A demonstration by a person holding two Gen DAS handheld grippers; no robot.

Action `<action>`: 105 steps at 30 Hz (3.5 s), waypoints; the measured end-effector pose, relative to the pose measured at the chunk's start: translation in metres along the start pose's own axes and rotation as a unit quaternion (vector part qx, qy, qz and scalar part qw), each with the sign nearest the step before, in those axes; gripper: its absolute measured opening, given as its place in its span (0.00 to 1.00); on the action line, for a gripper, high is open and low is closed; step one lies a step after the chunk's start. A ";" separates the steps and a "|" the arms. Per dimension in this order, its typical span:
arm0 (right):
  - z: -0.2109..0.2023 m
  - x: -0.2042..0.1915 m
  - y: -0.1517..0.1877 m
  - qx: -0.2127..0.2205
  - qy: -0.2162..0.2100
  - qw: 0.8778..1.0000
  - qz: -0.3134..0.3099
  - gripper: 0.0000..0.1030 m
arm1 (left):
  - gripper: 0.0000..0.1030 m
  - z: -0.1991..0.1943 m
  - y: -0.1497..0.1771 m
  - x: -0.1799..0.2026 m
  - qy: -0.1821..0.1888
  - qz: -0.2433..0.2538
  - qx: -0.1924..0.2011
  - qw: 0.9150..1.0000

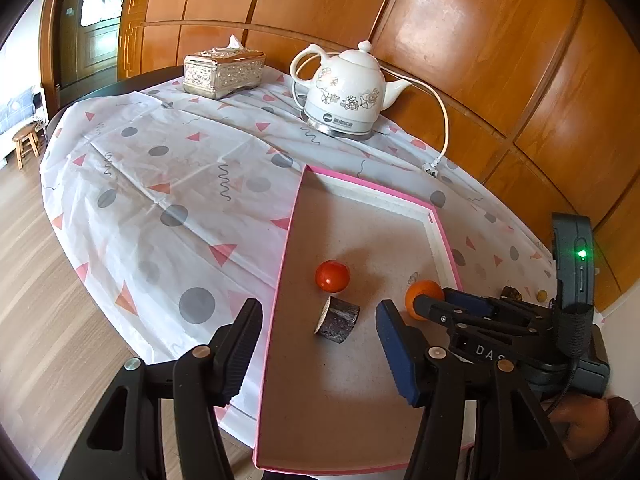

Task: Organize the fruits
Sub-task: 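Carry the orange with the right tool into the tray and open, then swing the right tool back toward the remaining produce, then move the left tool to the dark round fruit and close on it, then carry the dark round fruit with the left tool into the tray and open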

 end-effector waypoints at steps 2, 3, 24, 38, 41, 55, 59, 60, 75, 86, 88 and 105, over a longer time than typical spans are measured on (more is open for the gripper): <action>-0.005 0.000 0.000 0.006 0.004 1.000 0.000 0.38 | 0.58 0.000 0.001 0.001 0.000 0.002 -0.001 1.000; -0.008 0.000 0.000 0.009 0.005 1.000 0.001 0.38 | 0.58 0.000 0.001 0.002 0.001 0.003 -0.001 1.000; -0.108 0.089 0.093 0.076 0.077 0.985 0.131 0.38 | 0.58 0.001 0.010 0.042 0.024 0.061 -0.011 0.998; -0.168 0.201 0.195 0.083 0.196 0.935 0.283 0.38 | 0.58 0.009 0.019 0.093 0.052 0.122 -0.031 0.991; -0.174 0.215 0.209 0.080 0.213 0.925 0.304 0.38 | 0.58 0.012 0.022 0.108 0.059 0.141 -0.036 0.988; -0.202 0.266 0.261 0.088 0.279 0.872 0.391 0.38 | 0.58 0.037 0.032 0.192 0.104 0.217 -0.071 0.968; -0.212 0.275 0.270 0.097 0.297 0.859 0.406 0.38 | 0.58 0.052 0.033 0.219 0.118 0.229 -0.089 0.962; -0.213 0.277 0.272 0.098 0.300 0.855 0.411 0.38 | 0.58 0.058 0.033 0.226 0.122 0.231 -0.096 0.961; -0.215 0.299 0.291 0.098 0.319 0.830 0.448 0.38 | 0.58 0.119 0.027 0.291 0.145 0.211 -0.163 0.953; -0.211 0.301 0.292 0.096 0.317 0.832 0.445 0.42 | 0.58 0.173 0.031 0.328 0.130 0.202 -0.228 0.944; -0.211 0.300 0.291 0.096 0.316 0.833 0.444 0.42 | 0.56 0.180 0.035 0.331 0.124 0.212 -0.232 0.941; -0.210 0.301 0.290 0.095 0.319 0.834 0.441 0.42 | 0.48 0.151 0.003 0.288 0.130 0.181 -0.165 0.961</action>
Point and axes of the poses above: each gripper's, at about its wrist camera, not at the fingertips, and z roughly the way its jaws point, x to its right, y to its underside, the point moved 7 cm from there along z, roughly the way its jaws point, and after that the axes turned 2 degrees about -y, right-handed, at the moved point
